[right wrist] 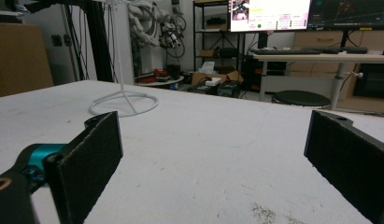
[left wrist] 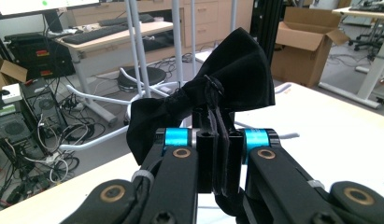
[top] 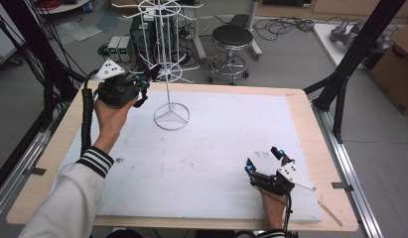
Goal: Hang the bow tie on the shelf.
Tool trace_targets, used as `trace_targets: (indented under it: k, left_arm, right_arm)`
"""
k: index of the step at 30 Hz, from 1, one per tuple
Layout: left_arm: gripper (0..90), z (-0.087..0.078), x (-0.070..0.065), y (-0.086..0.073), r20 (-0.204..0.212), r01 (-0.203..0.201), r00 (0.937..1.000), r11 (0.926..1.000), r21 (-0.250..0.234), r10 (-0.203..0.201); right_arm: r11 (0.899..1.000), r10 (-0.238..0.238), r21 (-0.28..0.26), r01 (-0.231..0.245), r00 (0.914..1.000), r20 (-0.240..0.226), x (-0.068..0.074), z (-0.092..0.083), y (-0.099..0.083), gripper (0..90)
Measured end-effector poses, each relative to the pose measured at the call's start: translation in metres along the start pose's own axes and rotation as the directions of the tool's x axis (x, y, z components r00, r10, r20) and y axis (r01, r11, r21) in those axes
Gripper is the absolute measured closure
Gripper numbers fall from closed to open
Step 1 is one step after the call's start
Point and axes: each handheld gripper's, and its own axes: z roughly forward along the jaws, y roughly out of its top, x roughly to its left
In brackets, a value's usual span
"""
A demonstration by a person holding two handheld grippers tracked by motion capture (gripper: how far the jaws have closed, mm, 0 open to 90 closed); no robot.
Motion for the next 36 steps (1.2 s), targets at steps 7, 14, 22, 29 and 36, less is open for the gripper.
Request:
trace_targets:
  k: [7, 14, 22, 29, 36]
  left_arm:
    - [87.4, 0.0043, -0.0031, -0.0017, 0.000, -0.018, 0.9998, 0.9997, 0.017, 0.018]
    - [87.4, 0.0080, -0.0062, -0.0076, -0.003, -0.018, 0.9998, 0.9992, 0.035, 0.018]
    - [87.3, 0.0082, -0.0084, -0.0100, 0.006, -0.036, 0.9993, 0.9983, 0.046, 0.036]
    - [86.1, 0.0087, -0.0089, -0.0103, 0.016, -0.032, 0.9994, 0.9982, 0.050, 0.032]
    - [73.6, 0.0077, -0.0085, -0.0093, 0.018, -0.016, 0.9997, 0.9994, 0.032, 0.015]
  right_arm:
    - [1.000, 0.004, -0.001, -0.004, 1.0000, -0.001, -0.0002, 0.0000, 0.0000, 3.4]
    - [1.000, 0.002, -0.001, -0.002, 1.0000, -0.001, -0.0002, -0.0001, -0.0001, 3.3]
    - [1.000, 0.001, -0.001, -0.001, 1.0000, 0.000, -0.0001, 0.0000, 0.0000, 3.3]
    - [1.000, -0.001, -0.001, 0.001, 1.0000, 0.000, -0.0001, 0.0000, 0.0000, 3.3]
    - [1.000, 0.005, 0.002, -0.005, 1.0000, -0.002, 0.0004, -0.0002, -0.0001, 3.4]
